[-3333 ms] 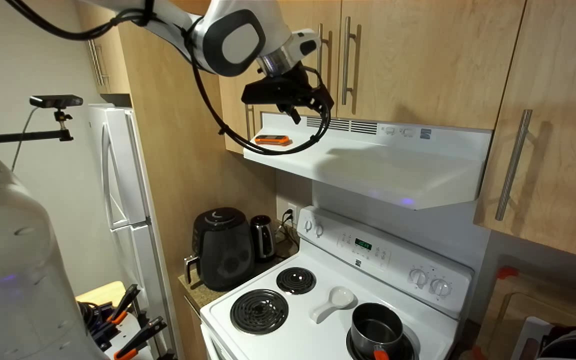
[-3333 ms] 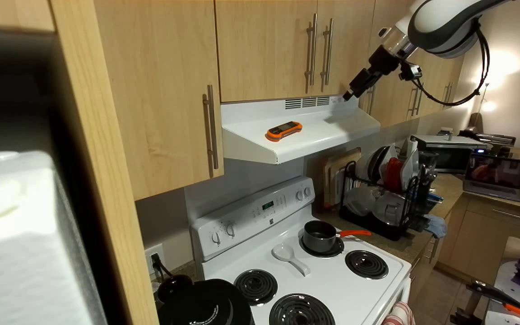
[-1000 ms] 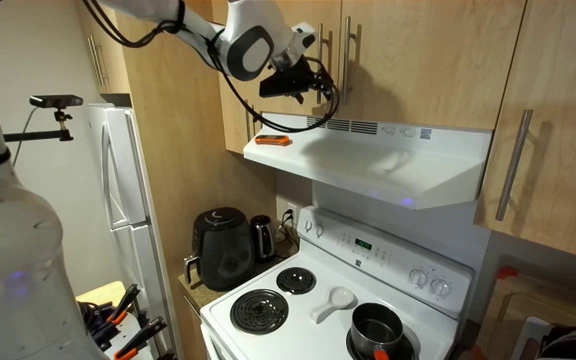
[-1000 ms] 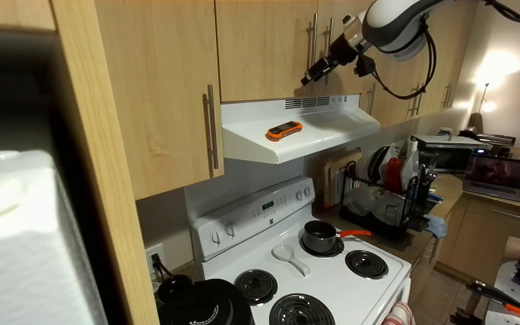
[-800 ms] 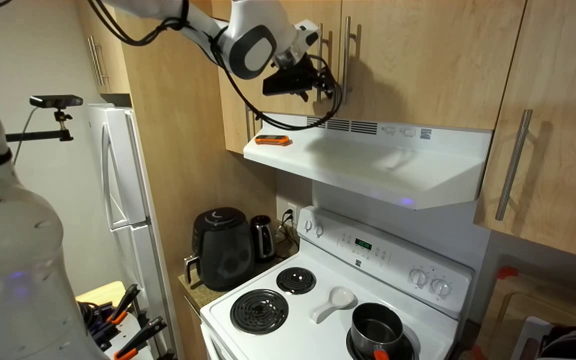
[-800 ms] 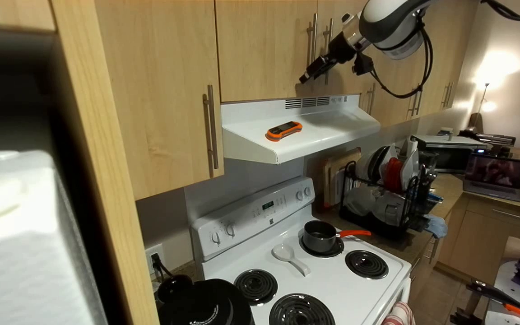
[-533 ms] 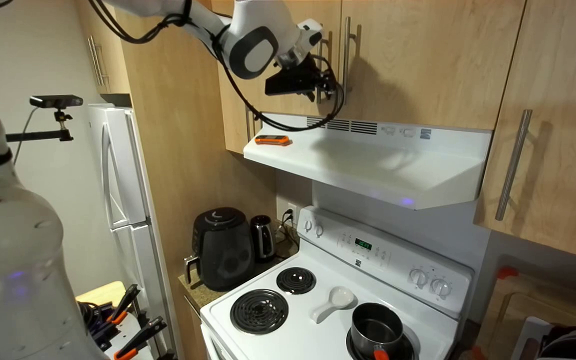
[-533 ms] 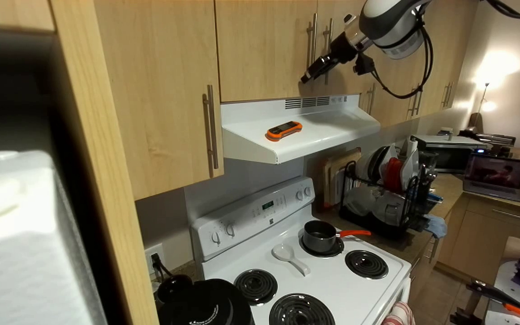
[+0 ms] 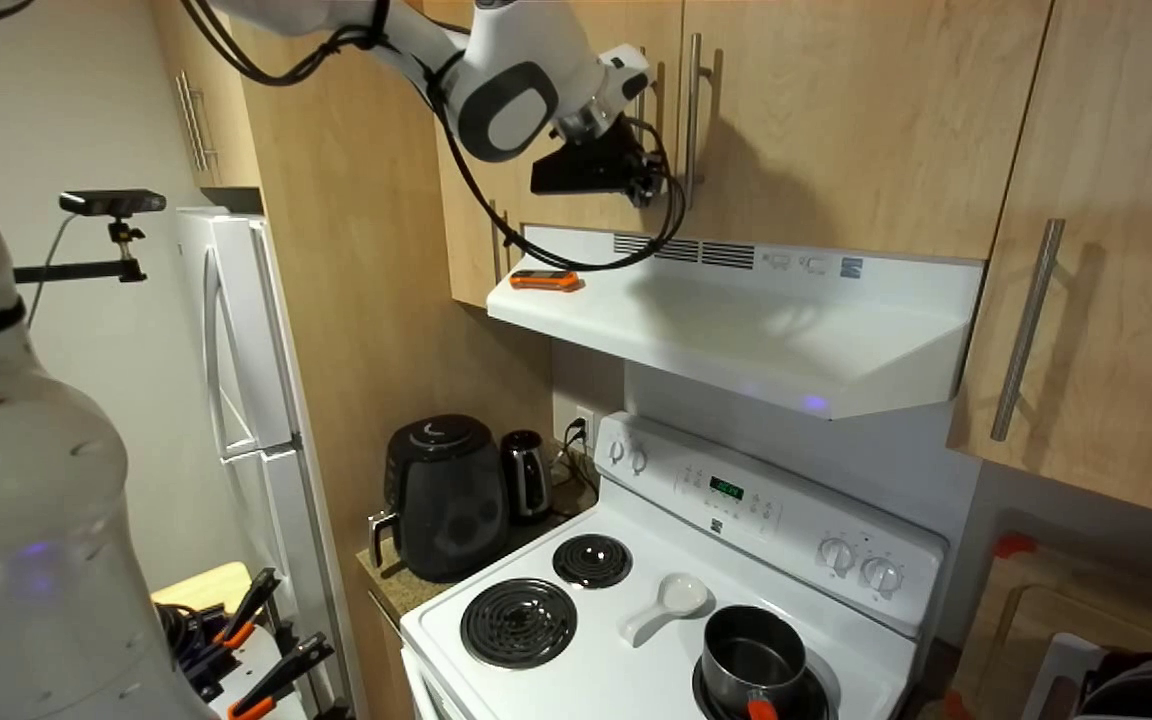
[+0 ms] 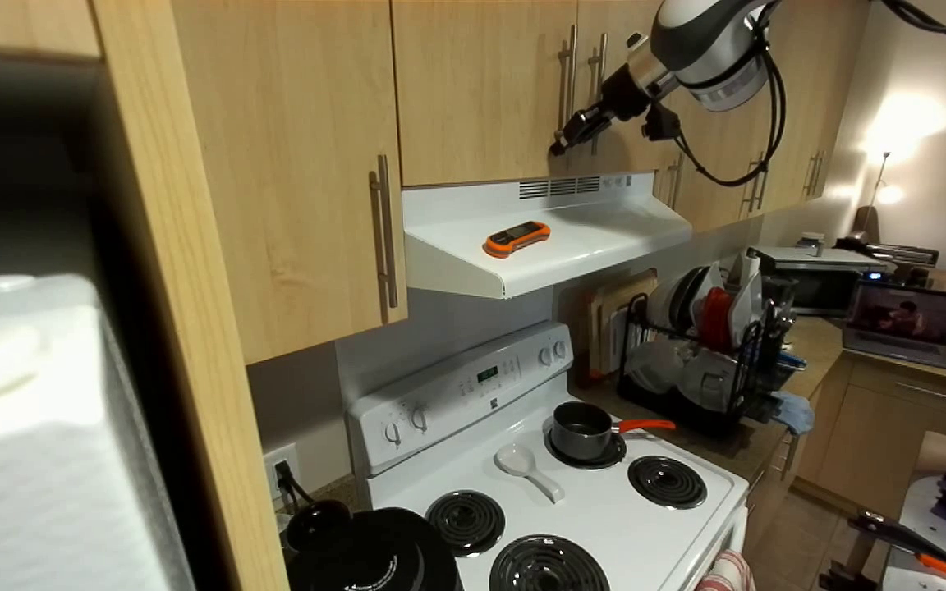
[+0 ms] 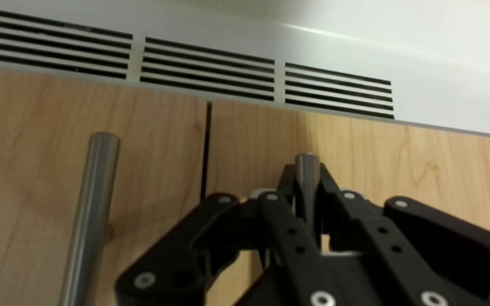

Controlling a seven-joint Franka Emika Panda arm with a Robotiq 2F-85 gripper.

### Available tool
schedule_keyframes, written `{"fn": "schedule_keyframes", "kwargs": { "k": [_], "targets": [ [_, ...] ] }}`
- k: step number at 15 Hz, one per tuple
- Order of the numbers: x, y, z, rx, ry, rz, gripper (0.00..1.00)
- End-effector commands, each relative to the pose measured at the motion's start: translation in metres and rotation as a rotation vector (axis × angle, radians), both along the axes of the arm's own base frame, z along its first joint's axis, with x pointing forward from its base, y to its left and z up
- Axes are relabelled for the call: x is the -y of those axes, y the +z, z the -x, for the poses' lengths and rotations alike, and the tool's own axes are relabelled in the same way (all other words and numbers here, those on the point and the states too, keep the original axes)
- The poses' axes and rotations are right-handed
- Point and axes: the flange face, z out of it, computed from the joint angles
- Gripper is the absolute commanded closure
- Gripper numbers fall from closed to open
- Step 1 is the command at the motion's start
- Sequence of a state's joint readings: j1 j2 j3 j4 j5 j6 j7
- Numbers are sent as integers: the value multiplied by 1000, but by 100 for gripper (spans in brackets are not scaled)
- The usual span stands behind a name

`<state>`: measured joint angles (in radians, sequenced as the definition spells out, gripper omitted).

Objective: Open the left cabinet door

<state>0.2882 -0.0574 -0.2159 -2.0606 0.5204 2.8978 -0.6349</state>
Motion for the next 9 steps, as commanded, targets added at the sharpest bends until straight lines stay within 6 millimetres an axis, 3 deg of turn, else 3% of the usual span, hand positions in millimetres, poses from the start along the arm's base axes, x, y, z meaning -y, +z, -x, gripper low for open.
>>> {"fn": "schedule_keyframes", "kwargs": {
  "k": [1,9],
  "targets": [
    [-6,-2,-1,3,27,1,95],
    [-3,-3,8,-9,18,2,95]
  ]
}}
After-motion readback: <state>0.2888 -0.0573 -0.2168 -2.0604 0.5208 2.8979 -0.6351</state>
